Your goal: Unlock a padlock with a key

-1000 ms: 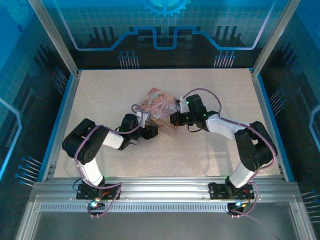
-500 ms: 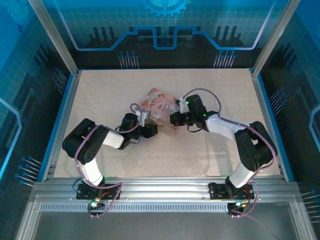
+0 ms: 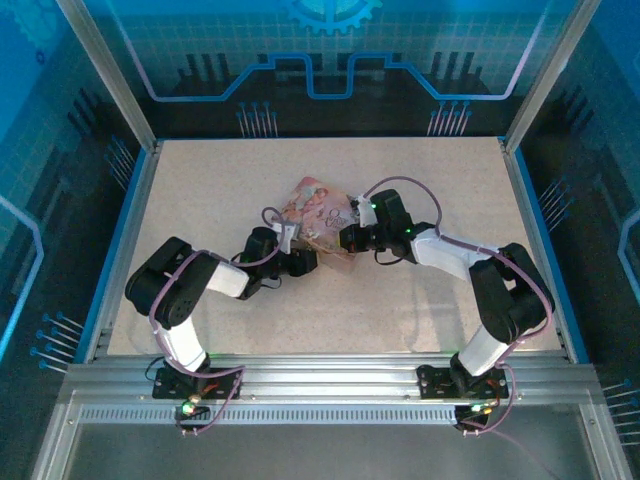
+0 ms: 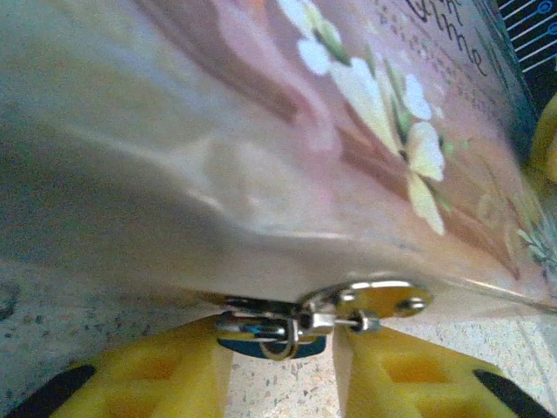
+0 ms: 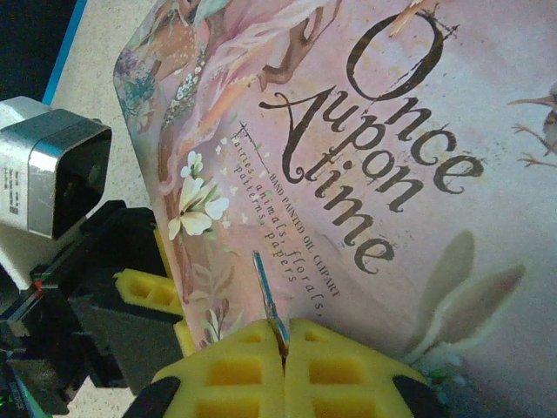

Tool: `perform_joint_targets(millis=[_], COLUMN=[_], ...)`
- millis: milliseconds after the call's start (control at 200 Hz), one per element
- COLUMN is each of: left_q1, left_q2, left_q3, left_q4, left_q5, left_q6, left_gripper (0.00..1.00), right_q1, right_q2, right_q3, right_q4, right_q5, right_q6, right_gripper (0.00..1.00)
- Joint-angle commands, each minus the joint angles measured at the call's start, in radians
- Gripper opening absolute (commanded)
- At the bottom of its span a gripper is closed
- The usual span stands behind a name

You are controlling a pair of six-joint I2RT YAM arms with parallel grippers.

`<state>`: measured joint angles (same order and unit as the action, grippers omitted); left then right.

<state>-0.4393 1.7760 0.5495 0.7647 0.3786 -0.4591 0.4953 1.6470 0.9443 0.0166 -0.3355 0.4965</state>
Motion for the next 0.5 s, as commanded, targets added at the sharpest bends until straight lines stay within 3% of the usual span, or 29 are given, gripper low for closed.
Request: perform_joint_targets(millis=[0,495], left_q1=[-0.015,-0.018], left_q2=[-0.014,0.04], left_q3=[0.04,0.047], left_q4=[0.074,0.177], left_q5=[0.016,-0.036], left_q6=[-0.028,-0.115], left_gripper=[0.4,0.39], right_q1=[0.019,0.036], right_q2=[-0.007,0.007], right_q3=[0.01,0.009], right_q4=[-0.011,-0.021], right_q5=[0.007,0.012], right_q6=[-0.005,0.018], right_gripper=[0.0,0.0])
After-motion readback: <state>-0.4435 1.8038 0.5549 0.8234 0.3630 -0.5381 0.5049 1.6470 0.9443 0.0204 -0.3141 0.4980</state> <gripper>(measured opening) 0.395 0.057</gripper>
